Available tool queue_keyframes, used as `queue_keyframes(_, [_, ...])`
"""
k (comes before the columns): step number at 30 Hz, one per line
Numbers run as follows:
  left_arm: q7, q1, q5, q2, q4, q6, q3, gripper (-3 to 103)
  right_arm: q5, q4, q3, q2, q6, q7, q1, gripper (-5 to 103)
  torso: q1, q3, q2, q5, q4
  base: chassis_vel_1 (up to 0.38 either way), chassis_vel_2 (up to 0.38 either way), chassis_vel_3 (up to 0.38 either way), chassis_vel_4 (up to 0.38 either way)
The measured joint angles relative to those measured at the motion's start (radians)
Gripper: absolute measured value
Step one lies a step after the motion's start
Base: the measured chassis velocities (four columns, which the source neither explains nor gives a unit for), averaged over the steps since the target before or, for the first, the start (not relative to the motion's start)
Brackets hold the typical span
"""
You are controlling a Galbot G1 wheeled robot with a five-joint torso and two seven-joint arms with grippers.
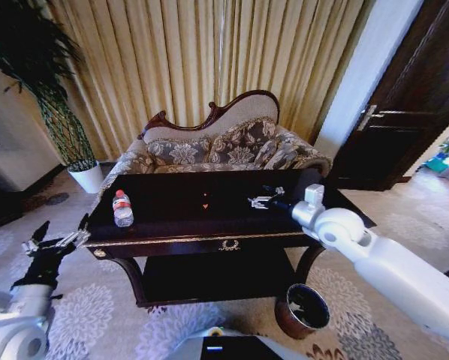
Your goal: Move to the front of the table and place the trash on the table into the trash bin.
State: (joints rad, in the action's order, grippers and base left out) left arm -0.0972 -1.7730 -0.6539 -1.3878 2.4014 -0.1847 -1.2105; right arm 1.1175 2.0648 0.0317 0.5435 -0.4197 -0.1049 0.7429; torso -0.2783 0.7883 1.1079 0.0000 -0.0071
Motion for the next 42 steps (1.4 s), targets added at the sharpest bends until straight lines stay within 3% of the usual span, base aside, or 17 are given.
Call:
queue_keyframes(7, [0.000,0.001,0.015,-0.012,-0.005,0.001,0.000,100,0.037,-0.050,-0.164,0.033,-0.039,-0.036,-0.182,100,0.000,0.000,0.000,-0.0002,0.0000,0.000,0.000,0.000,0.000])
queue_keyframes(15, [0.001,-0.001,0.018,-0.014,-0.008,0.001,-0.003,100,0.056,-0.133,-0.277,0.099,-0.065,-0.071,-0.307,100,0.000,0.000,0.000,-0.0003,0.0000,0.000,0.000,0.000,0.000])
queue_keyframes(22, [0.002,0.000,0.018,-0.013,-0.014,0.003,-0.006,100,0.111,-0.107,-0.295,0.141,-0.128,-0.154,-0.316,100,0.000,0.000,0.000,-0.0002,-0.0002,0.000,0.000,0.000,0.000])
queue_keyframes(27, [0.002,0.001,0.018,-0.016,-0.020,0.005,-0.002,100,0.153,-0.088,-0.328,0.198,-0.149,-0.255,-0.332,100,0.000,0.000,0.000,-0.0002,-0.0001,0.000,0.000,0.000,0.000])
queue_keyframes(37, [0.002,-0.003,0.018,-0.019,-0.020,0.008,-0.008,100,0.144,-0.097,-0.380,0.249,-0.151,-0.278,-0.351,100,0.000,0.000,0.000,-0.0001,-0.0001,0.000,0.000,0.000,0.000])
queue_keyframes(42, [0.002,-0.001,0.019,-0.019,-0.021,0.009,-0.002,100,0.141,-0.102,-0.401,0.264,-0.184,-0.289,-0.361,100,0.000,0.000,0.000,-0.0002,-0.0001,0.000,0.000,0.000,0.000])
